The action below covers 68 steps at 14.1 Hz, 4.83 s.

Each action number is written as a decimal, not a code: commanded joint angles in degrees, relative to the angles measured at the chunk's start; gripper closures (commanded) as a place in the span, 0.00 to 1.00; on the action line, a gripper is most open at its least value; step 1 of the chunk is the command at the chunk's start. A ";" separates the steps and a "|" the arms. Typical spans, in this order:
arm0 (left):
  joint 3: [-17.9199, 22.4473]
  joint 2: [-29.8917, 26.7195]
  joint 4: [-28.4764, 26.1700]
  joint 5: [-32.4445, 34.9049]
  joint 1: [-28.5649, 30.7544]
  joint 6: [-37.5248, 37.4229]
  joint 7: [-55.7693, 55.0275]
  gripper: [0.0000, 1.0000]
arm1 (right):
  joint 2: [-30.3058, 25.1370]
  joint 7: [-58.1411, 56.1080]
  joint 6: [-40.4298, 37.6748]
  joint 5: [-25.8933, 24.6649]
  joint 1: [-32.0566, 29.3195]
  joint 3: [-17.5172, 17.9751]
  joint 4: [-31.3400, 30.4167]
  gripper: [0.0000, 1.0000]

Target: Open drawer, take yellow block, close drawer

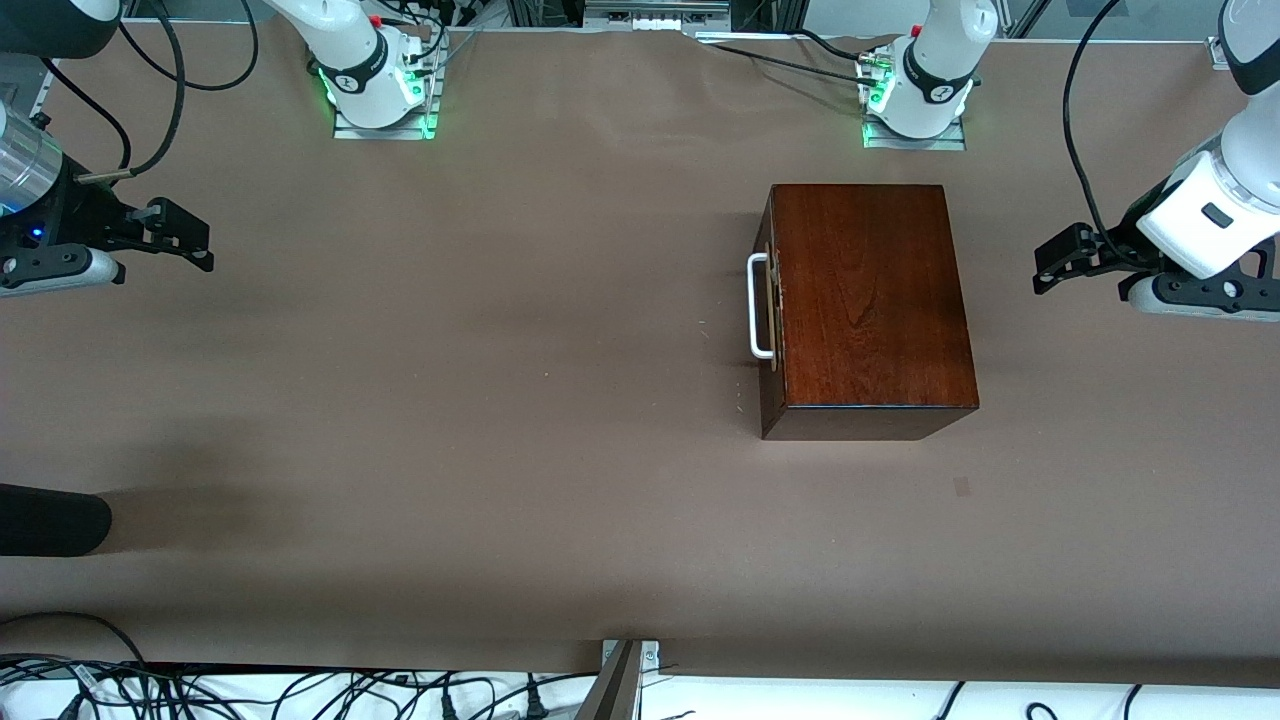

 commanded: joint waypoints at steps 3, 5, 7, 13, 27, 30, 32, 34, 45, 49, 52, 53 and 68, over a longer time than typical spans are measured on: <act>-0.05 1.00 2.21 0.19 -0.24 -1.13 0.30 0.00 | -0.17 0.43 -0.85 0.64 -0.11 0.28 0.94 0.00; -0.05 1.00 2.21 0.19 -0.32 -1.13 0.22 0.00 | -0.17 0.44 -0.85 0.64 -0.11 0.28 0.94 0.00; -0.14 1.09 2.21 0.19 -0.50 -1.13 0.13 0.00 | -0.17 0.44 -0.85 0.64 -0.11 0.28 0.94 0.00; -5.31 1.09 2.91 0.01 -1.47 -2.79 -0.66 0.00 | -0.17 0.44 -0.85 0.64 -0.12 0.28 0.94 0.00; -17.98 21.38 6.35 11.24 -18.25 5.27 -40.65 0.00 | -0.17 0.26 -0.85 0.64 -0.11 0.28 0.94 0.00; -17.89 21.30 1.34 11.70 -19.66 9.85 -40.83 0.00 | -0.17 0.26 -0.85 0.64 -0.11 0.28 0.94 0.00; -17.98 21.74 0.45 13.71 -19.40 10.73 -40.83 0.00 | -0.17 0.26 -0.85 0.64 -0.11 0.28 0.94 0.00; -18.07 23.58 -1.38 13.90 -19.57 10.74 -40.74 0.00 | -0.17 0.26 -0.85 0.64 -0.20 0.28 0.94 0.00; -17.98 25.17 -4.82 17.06 -23.00 14.15 -45.65 0.00 | -0.17 0.44 -0.85 0.64 -0.20 0.28 0.94 0.00; -17.89 25.69 -7.02 19.24 -22.91 16.89 -46.19 0.00 | -0.17 0.44 -0.85 0.64 -0.20 0.28 0.94 0.00; -17.98 26.66 -7.02 20.67 -23.00 17.76 -47.42 0.00 | -0.17 0.44 -0.85 0.64 -0.20 0.28 0.94 0.00; -17.98 27.10 -7.02 20.67 -23.00 18.29 -48.12 0.00 | -0.17 0.44 -0.85 0.64 -0.20 0.28 0.94 0.00; -18.24 35.45 5.80 19.61 -28.80 20.14 -57.35 0.00 | -0.08 0.43 -0.85 0.64 -0.20 0.19 0.94 0.00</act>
